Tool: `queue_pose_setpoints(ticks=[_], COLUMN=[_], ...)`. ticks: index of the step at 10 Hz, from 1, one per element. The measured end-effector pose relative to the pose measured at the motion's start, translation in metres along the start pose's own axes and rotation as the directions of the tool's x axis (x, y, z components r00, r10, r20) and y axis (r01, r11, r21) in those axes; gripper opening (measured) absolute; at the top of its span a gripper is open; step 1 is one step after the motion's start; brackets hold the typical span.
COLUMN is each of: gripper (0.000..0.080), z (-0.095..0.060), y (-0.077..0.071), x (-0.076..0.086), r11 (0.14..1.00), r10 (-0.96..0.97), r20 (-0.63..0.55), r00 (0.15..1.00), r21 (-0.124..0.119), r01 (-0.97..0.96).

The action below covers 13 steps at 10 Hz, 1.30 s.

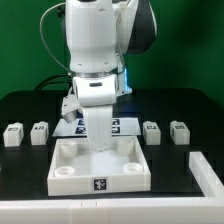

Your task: Assemble one leg

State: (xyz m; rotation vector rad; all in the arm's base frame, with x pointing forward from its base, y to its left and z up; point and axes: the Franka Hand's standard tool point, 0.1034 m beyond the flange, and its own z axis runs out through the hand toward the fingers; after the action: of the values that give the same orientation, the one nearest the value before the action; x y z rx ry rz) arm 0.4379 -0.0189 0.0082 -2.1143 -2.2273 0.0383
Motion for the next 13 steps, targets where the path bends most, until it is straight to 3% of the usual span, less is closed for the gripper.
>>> queue_pose_setpoints(ticks=[2, 6, 8, 10, 13], gripper=[0.0061, 0.0060, 0.0060, 0.0060, 0.0060], z=[0.000, 0.000, -0.001, 0.000, 0.000], y=[0.002, 0.049, 0.068, 0.070, 0.070], x=[0.002, 0.054, 0.071, 0.081, 0.086], r11=[1.000, 0.998, 0.996, 0.998, 0.998], r10=[0.000, 0.042, 0.055, 0.057, 0.059], r20=[0.000, -0.034, -0.049, -0.050, -0.051], r00=[1.000, 0.999, 0.997, 0.997, 0.997], r21=[-0.002, -0.049, -0.069, -0.032, -0.027], r01=[0.000, -0.044, -0.058, -0.058, -0.060])
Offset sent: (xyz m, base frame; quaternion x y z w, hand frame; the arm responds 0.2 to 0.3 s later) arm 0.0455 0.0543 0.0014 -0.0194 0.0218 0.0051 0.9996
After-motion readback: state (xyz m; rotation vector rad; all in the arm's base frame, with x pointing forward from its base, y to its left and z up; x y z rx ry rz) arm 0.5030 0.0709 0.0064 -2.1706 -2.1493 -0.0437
